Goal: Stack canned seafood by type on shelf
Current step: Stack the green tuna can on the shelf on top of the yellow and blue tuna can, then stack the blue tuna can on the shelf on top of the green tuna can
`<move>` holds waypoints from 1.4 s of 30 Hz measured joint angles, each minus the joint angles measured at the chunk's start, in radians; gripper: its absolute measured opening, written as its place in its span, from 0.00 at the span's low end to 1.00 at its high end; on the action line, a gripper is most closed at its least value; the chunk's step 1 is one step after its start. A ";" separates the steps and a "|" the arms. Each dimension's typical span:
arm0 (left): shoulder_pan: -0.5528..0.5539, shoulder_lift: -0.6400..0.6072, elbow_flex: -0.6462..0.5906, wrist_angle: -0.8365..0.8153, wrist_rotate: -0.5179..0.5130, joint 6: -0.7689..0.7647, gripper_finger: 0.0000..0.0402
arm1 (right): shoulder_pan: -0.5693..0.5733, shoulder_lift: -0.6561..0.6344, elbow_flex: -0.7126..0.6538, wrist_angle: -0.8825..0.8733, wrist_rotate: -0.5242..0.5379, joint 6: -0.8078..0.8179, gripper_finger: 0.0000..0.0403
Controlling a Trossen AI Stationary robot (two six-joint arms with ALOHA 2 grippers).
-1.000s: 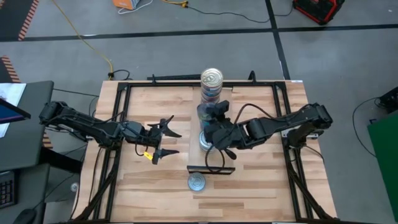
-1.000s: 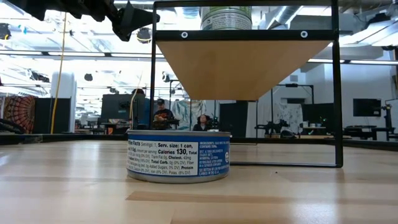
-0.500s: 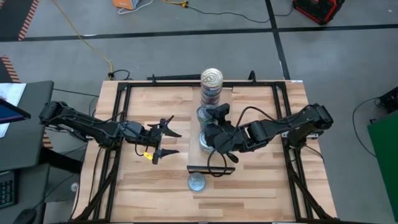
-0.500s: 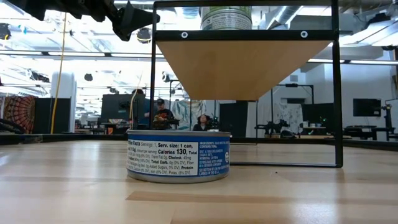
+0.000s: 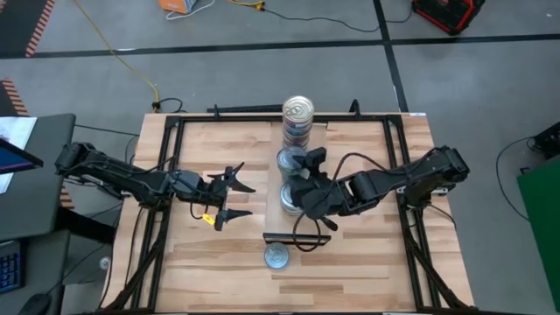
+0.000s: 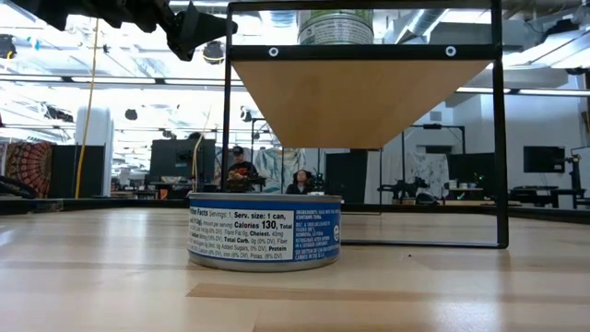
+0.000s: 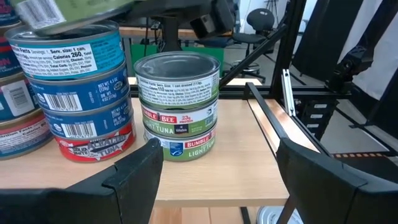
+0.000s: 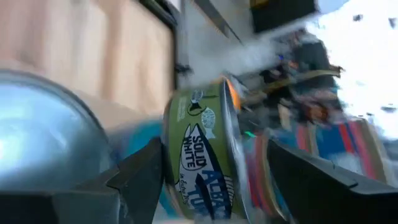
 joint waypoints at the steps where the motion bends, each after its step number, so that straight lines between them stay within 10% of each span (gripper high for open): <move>1: 0.000 0.000 0.000 0.003 0.000 0.000 0.75 | -0.010 0.001 -0.001 -0.009 0.027 0.026 0.79; 31: 0.000 0.000 0.000 -0.054 0.023 -0.022 0.75 | 0.124 -0.008 0.135 -0.066 0.020 0.227 0.79; 42: -0.021 0.000 0.000 -0.089 0.380 0.100 0.75 | 0.251 0.025 0.036 0.046 -0.532 0.607 0.79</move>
